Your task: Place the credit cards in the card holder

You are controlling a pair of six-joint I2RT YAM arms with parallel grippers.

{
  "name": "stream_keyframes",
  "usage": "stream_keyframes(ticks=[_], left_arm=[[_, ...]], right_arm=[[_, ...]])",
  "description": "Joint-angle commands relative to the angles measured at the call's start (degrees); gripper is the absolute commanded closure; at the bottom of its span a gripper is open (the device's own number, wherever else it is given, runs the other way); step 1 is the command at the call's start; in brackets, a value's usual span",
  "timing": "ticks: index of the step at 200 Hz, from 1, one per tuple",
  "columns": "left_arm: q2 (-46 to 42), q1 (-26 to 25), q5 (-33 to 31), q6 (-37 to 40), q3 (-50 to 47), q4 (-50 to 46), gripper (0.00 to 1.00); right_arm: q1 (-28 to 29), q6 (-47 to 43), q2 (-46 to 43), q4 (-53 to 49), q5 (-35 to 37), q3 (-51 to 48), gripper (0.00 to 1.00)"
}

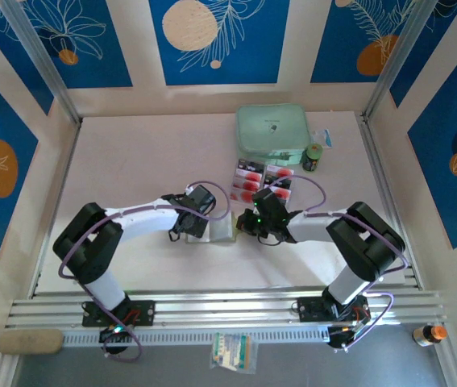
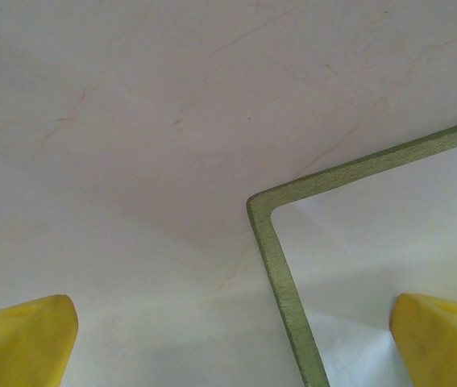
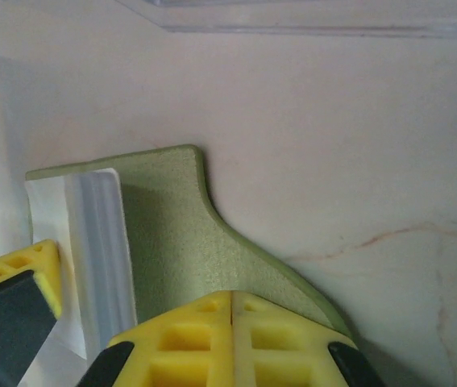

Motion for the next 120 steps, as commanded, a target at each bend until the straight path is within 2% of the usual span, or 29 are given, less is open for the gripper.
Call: stream_keyframes(ticks=[1, 57, 120], left_arm=[[-1.58, -0.43, -0.97, 0.58, -1.53, 0.49, 0.00], [-5.90, -0.53, -0.06, -0.06, -2.37, 2.06, 0.00], [-5.86, -0.50, 0.82, -0.56, -3.15, 3.27, 0.00]], right_arm=[[0.66, -0.98, -2.35, -2.38, -0.31, 0.60, 0.99], [3.00, -6.49, -4.37, -5.82, -0.98, 7.51, 0.99], [3.40, -10.43, 2.68, -8.90, -4.54, 15.46, 0.99]])
